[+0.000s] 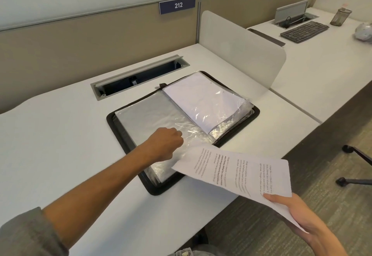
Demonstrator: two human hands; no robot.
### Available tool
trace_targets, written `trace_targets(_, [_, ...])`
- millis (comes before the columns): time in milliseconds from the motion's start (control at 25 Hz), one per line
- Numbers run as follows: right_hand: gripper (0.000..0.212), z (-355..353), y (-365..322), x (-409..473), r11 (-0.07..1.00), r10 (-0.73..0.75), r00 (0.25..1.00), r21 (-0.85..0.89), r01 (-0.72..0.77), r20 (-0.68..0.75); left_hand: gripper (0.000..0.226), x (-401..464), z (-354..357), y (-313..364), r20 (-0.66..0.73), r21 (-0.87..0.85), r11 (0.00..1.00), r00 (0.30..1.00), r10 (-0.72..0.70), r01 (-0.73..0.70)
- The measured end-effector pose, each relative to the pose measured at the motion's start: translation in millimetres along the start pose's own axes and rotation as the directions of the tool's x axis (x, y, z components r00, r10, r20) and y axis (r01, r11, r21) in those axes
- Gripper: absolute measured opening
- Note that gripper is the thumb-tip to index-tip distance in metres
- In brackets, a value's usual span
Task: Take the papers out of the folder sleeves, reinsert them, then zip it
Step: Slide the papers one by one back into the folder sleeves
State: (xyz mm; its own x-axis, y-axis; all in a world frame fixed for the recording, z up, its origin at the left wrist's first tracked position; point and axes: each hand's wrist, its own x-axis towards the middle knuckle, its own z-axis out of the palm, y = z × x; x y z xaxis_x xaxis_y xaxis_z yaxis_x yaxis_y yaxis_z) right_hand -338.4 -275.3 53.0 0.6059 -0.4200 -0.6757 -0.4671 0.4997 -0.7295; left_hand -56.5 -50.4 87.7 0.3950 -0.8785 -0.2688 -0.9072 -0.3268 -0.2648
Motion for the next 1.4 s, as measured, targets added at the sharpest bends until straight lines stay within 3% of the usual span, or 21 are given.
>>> trace_targets(520, [0.035,60,46,-22,0.969,-0.050,0.947,0.213,0.123,-0.317,0.026,-43,-1,4,-0.116,-0.125,0.992,0.993,0.011,-0.026])
trace_targets(880, [0.025,84,62,-26,0.957,-0.016,0.899,0.253,0.140,-0.438,0.015,-59,-5,9,-0.062,-0.008,0.998,0.996,0.056,-0.057])
trace_targets(1040, [0.024,89,66,-25,0.961,0.009,0.903,0.252,0.111,-0.430,0.013,-62,1,14,-0.072,0.009,0.999,0.996,0.054,-0.054])
trace_targets(1200, [0.031,105,70,-25,0.953,-0.001,0.924,0.280,0.117,-0.383,0.005,-62,16,17,-0.172,0.064,0.992,0.977,0.123,-0.113])
trace_targets(1400, [0.043,137,66,-10,0.956,-0.086,0.966,0.252,0.149,-0.244,0.023,-62,20,18,-0.261,0.090,0.980,0.945,0.195,-0.177])
